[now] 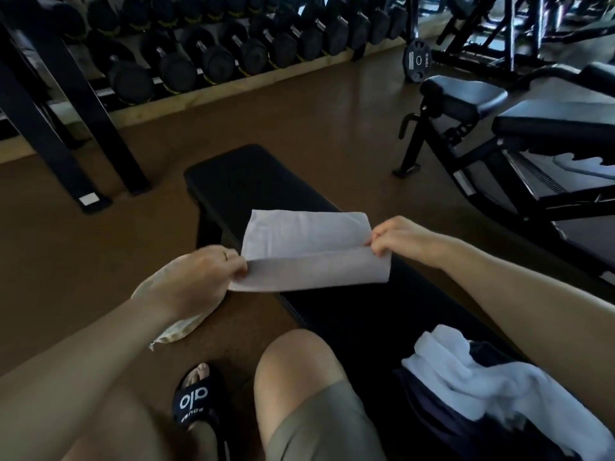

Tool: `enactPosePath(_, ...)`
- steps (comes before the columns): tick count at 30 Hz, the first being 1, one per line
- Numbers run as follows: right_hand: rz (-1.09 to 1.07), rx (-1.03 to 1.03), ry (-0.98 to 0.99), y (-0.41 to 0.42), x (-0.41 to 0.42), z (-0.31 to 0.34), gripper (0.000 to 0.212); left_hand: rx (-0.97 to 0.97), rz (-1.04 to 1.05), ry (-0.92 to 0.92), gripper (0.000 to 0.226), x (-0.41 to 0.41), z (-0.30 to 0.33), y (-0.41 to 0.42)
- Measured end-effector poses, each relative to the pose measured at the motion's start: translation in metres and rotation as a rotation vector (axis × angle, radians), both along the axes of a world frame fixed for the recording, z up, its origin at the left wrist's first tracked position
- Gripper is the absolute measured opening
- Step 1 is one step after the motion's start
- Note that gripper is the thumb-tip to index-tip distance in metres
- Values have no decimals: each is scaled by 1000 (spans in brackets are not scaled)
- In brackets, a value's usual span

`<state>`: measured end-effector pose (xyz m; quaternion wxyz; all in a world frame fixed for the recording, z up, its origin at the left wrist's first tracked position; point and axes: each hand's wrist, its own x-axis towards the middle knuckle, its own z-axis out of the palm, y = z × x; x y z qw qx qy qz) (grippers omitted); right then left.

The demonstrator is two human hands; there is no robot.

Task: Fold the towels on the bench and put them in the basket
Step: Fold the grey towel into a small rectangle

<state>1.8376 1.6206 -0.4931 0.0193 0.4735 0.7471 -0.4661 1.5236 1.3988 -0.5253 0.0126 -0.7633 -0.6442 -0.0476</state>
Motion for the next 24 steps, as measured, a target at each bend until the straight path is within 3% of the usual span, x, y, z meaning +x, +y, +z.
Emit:
enactPosePath(4,31,-25,-47,-15,10,-15,25,-162,29,-107,27,17,-20,-15)
enactPosePath(7,14,-53,-49,-17,11,-20,23,-221,180,-276,24,25,-13,-15)
enactPosePath(12,-176,-120,71,-8,9,-21,17,-28,371,-567,22,19,-1,4)
enactPosePath(19,-473,-170,209,14,-14,-39,17,146,565,-796,24,15,5,61)
enactPosePath(24,-542,89,180,29,-28,-62,17,122,635,-818,29,7,-7,97)
